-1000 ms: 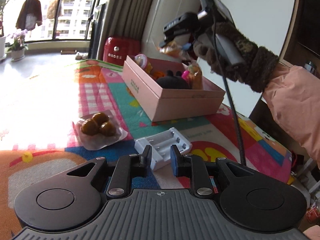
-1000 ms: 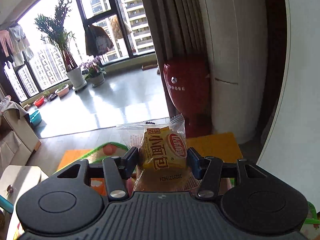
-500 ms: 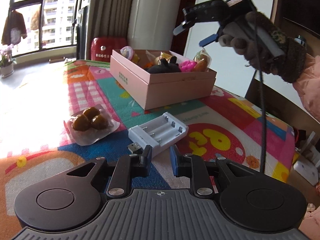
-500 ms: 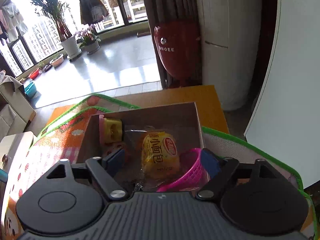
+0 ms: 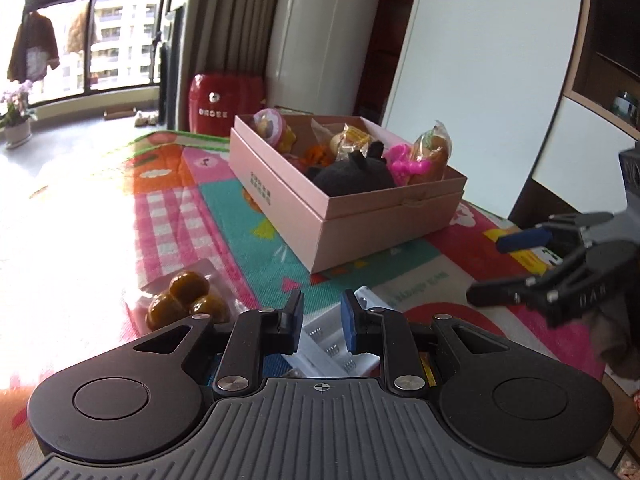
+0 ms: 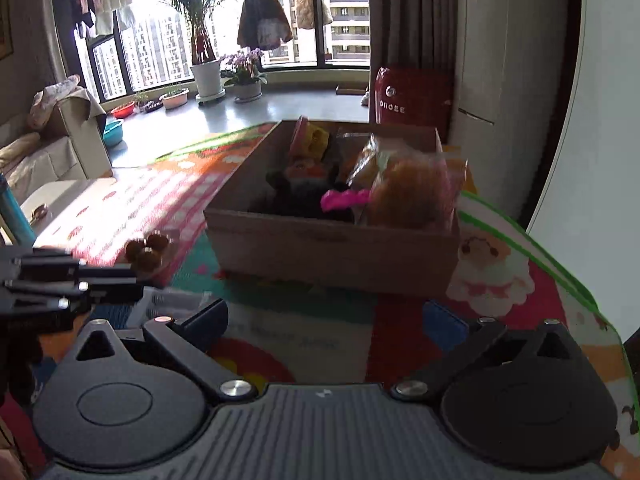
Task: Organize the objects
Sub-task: 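Grasp the white battery charger on the mat with the left tool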
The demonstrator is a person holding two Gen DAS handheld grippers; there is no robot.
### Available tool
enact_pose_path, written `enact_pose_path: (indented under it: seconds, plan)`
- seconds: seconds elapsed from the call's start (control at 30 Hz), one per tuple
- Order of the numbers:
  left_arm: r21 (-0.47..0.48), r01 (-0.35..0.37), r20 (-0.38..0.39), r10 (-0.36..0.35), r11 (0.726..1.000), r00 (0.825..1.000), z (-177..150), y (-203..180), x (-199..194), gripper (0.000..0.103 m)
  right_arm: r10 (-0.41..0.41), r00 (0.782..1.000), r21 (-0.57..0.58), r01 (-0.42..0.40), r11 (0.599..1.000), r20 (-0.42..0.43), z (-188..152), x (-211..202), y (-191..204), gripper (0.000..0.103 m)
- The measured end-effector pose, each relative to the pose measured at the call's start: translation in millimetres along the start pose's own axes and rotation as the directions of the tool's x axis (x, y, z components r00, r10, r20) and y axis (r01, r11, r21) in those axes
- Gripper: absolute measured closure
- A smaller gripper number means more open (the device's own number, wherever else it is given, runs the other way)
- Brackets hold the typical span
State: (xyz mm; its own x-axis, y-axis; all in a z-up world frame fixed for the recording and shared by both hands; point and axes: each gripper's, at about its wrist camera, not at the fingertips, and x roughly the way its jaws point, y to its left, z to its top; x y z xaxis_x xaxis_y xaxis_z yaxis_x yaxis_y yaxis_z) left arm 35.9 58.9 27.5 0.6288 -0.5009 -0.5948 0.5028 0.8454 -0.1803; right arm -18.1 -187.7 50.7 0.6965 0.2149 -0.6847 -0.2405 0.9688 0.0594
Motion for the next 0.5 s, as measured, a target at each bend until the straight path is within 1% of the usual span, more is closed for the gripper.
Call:
enact_pose_path:
  seconds: [0.07, 0.13, 0.17, 0.2, 0.27, 0.37, 0.43, 0.5]
  plan:
    - [0.010, 0.043, -0.058, -0.042, 0.999, 0.997, 5.1, 4.0, 12.8, 0.081, -0.001, 1.000, 0.012, 0.002, 1.000, -0.029, -23.0, 7.1, 0.5, 0.000]
    - [0.026, 0.108, -0.126, -0.103, 0.994, 0.987, 4.7, 6.2, 22.9, 0.079, -0.012, 0.999, 0.048, 0.014, 0.999, -0.041, -38.4, 16.8, -3.6, 0.000]
    - [0.040, 0.137, -0.154, -0.129, 0.990, 0.980, 2.6, 5.3, 25.7, 0.077, -0.010, 0.999, 0.063, 0.012, 0.998, -0.032, -44.5, 19.1, -6.2, 0.000]
    - [0.057, 0.156, -0.156, -0.146, 0.986, 0.977, 0.9, 3.1, 25.0, 0.073, -0.011, 1.000, 0.058, 0.011, 0.998, -0.002, -47.4, 17.3, -6.0, 0.000]
    - [0.135, 0.156, -0.151, -0.135, 0.979, 0.979, -4.9, -10.0, 20.2, 0.072, -0.008, 1.000, 0.059, 0.008, 0.998, -0.002, -47.1, 16.3, -6.4, 0.000]
    - [0.175, 0.189, -0.171, -0.159, 0.966, 0.972, -9.9, -27.4, 15.6, 0.072, -0.004, 1.000, 0.061, 0.004, 0.998, 0.000, -49.9, 16.1, -6.9, 0.000]
    - [0.213, 0.178, -0.167, -0.144, 0.961, 0.975, -15.2, -39.5, 12.6, 0.072, -0.006, 1.000, 0.057, 0.006, 0.998, 0.000, -49.4, 16.7, -6.7, 0.000]
    - [0.267, 0.173, -0.170, -0.131, 0.948, 0.977, -19.1, -52.9, 9.2, 0.072, -0.008, 1.000, 0.055, 0.008, 0.998, -0.001, -49.3, 18.8, -5.1, 0.000]
